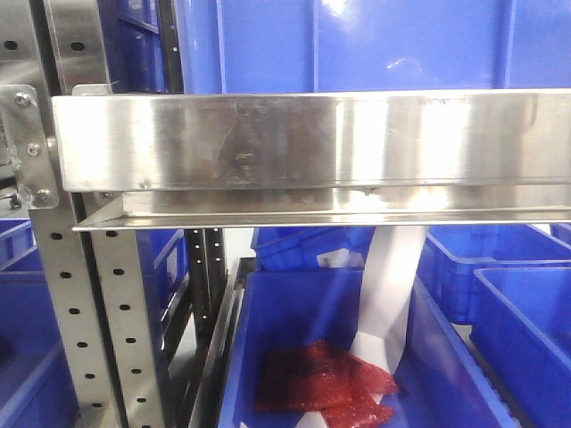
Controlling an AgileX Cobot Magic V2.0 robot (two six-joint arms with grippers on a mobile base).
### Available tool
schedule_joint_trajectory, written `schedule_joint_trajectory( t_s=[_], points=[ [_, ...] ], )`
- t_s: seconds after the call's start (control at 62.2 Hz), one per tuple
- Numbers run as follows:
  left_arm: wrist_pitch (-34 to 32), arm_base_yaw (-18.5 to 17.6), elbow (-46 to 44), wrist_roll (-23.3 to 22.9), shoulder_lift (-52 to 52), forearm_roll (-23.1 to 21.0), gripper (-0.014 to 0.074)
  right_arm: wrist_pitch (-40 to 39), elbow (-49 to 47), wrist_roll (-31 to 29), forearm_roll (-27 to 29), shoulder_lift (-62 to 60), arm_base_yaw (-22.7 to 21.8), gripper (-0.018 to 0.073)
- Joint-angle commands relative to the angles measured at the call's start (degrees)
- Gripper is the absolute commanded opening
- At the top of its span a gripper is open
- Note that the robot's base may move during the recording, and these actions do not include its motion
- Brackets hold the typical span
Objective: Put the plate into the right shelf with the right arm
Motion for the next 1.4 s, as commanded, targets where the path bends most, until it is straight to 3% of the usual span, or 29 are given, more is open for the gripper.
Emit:
schedule_joint_trajectory(
  t_s=[0.0,0.53,0.755,1.382],
  points=[
    [-5.16,-0.11,0.59,-0.4,-0.59,-0.47,-0.0128,-4.48,0.19,-0.33,-0.02,-1.03,-0.26,0.0055],
    [-5.16,-0.11,0.59,-0.4,-0.59,-0.47,-0.0128,-5.42,4.75,-0.08,-0.99,-1.15,-1.39,0.0055],
    [-5.16,-0.11,0.59,-0.4,-0.59,-0.47,-0.0128,-9.03,10.3,11.17,-9.22,-3.83,-7.37,0.0055],
    [-5.16,-0.11,0.59,-0.4,-0.59,-0.47,-0.0128,-8.44,14.22,10.96,-13.43,-7.17,-8.02,0.0055]
  ],
)
